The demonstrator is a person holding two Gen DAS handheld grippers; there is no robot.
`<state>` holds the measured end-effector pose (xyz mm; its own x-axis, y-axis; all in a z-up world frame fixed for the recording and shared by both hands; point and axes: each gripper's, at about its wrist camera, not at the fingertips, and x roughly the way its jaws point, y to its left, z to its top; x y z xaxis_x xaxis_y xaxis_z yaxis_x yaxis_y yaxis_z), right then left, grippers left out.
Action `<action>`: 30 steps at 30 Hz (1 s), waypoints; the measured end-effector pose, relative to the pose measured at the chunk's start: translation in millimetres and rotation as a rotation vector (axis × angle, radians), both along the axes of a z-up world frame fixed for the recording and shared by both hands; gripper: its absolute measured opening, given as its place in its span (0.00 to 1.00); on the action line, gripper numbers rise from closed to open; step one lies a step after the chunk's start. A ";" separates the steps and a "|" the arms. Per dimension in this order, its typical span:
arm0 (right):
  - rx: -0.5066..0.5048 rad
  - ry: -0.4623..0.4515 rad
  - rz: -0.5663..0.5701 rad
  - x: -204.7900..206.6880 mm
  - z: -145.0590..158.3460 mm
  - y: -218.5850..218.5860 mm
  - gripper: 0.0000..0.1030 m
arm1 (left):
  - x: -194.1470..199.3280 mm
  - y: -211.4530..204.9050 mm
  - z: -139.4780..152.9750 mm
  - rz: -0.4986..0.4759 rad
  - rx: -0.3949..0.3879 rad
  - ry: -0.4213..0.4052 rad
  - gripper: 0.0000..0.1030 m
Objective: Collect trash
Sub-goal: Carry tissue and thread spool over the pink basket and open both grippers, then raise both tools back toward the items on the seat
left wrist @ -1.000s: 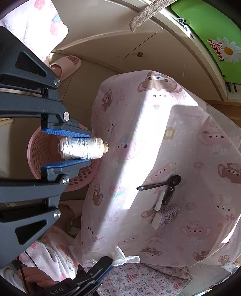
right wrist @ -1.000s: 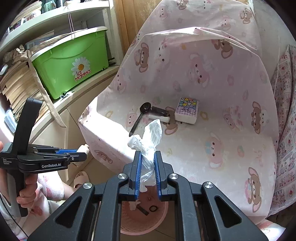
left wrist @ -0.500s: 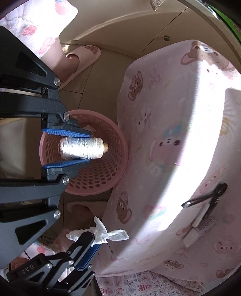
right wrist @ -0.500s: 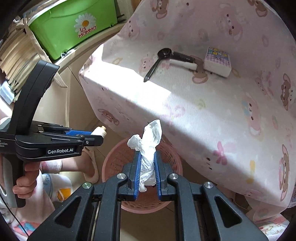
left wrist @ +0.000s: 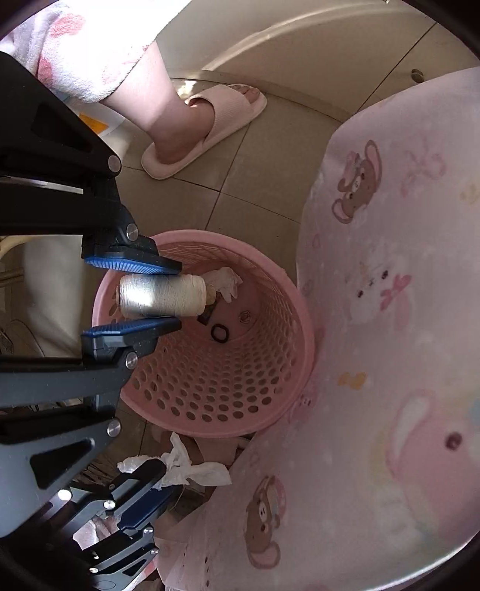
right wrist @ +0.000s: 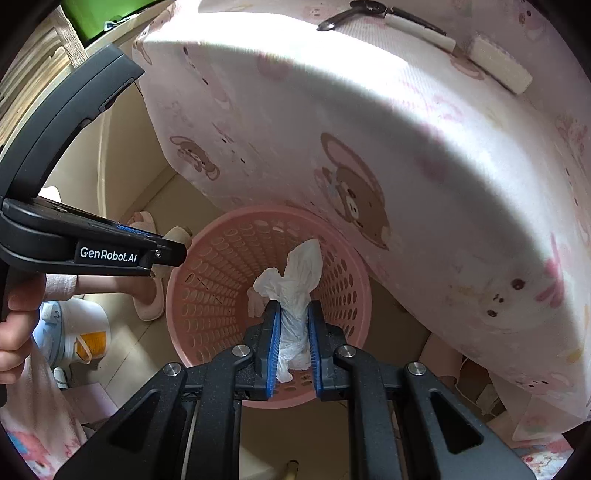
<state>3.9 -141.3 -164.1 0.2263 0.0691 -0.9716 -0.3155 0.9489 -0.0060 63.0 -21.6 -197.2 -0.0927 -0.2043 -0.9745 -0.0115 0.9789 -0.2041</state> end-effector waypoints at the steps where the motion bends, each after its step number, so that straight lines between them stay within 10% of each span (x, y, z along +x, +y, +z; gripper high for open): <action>1: -0.005 0.006 -0.001 0.3 -2.5 0.8 0.14 | 0.0 -0.6 -3.6 0.000 0.003 0.013 0.21; 12: -0.010 0.056 -0.025 9.5 -14.3 -1.4 0.30 | -2.8 5.7 -14.0 0.030 0.004 0.059 0.22; 18: -0.002 0.041 -0.039 9.1 -8.9 -5.8 0.42 | -2.8 4.4 -1.6 0.028 0.020 0.015 0.40; 30: 0.051 -0.170 -0.109 3.9 58.4 -24.8 0.43 | -5.5 3.4 82.2 -0.002 0.116 -0.349 0.46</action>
